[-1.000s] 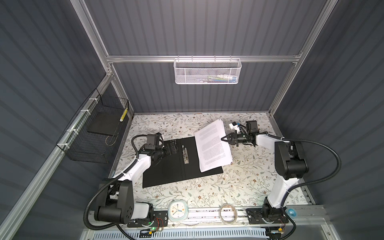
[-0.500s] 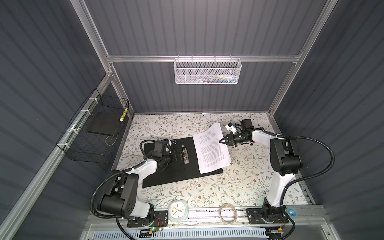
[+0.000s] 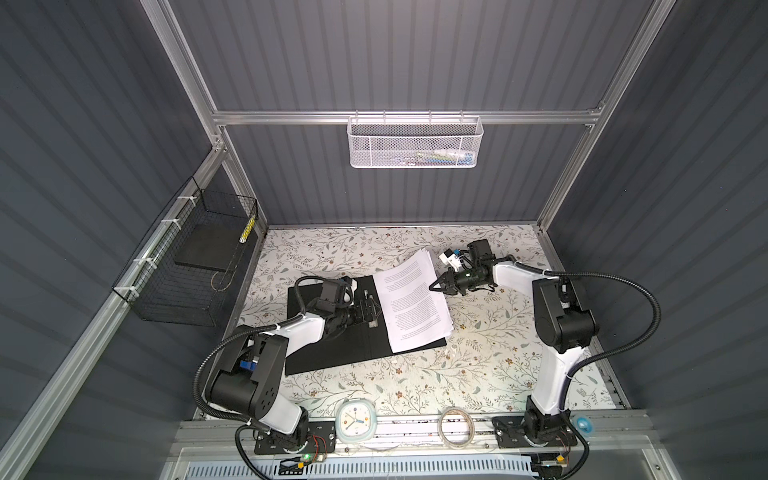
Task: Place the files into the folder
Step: 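Carry the paper stack over the open folder with the right gripper, then lower the white paper stack onto the folder beside the clip with the right gripper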
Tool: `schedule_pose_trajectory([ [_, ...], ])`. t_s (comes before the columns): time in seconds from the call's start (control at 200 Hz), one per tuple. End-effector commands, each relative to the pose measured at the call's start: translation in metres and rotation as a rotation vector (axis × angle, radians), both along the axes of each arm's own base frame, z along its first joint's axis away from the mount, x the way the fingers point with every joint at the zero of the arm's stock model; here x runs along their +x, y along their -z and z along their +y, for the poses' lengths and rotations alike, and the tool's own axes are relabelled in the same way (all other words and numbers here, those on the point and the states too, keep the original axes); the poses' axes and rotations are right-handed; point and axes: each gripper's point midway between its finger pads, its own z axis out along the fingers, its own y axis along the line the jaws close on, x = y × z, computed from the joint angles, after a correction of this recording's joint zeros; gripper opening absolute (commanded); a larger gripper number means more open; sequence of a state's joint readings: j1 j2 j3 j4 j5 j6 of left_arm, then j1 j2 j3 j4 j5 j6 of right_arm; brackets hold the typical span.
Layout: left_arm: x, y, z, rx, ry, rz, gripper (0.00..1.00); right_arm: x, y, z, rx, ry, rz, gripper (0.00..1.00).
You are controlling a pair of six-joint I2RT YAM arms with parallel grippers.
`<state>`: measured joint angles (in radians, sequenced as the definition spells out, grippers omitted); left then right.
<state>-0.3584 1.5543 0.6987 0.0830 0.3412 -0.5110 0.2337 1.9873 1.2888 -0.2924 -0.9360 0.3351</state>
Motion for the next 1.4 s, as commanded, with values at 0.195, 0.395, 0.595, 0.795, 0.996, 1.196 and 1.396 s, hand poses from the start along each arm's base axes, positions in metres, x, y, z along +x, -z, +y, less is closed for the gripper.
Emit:
schedule_pose_trajectory([
  [0.195,0.005,0.003,-0.008,-0.022,0.032,0.016,0.99,0.014,0.000,0.013,0.003,0.014,-0.007,0.00],
  [0.395,0.003,0.003,-0.010,-0.039,0.035,0.014,0.99,0.015,0.007,0.020,-0.002,0.014,0.002,0.00],
  [0.595,0.002,0.004,-0.011,-0.048,0.044,0.015,0.99,0.015,0.010,0.028,-0.004,0.008,0.002,0.00],
  [0.795,0.001,0.004,-0.010,-0.042,0.046,0.007,0.99,0.017,0.013,0.035,0.002,0.000,0.010,0.00],
  [0.996,0.001,0.004,-0.010,-0.048,0.047,0.009,0.99,0.017,0.015,0.039,0.004,-0.001,0.009,0.00],
  [1.196,-0.001,0.003,-0.010,-0.045,0.052,0.011,0.99,0.016,0.019,0.039,-0.008,-0.002,0.015,0.00],
  [1.396,0.002,0.000,-0.011,-0.048,0.051,0.005,0.99,0.011,0.025,0.042,-0.022,-0.004,0.024,0.00],
])
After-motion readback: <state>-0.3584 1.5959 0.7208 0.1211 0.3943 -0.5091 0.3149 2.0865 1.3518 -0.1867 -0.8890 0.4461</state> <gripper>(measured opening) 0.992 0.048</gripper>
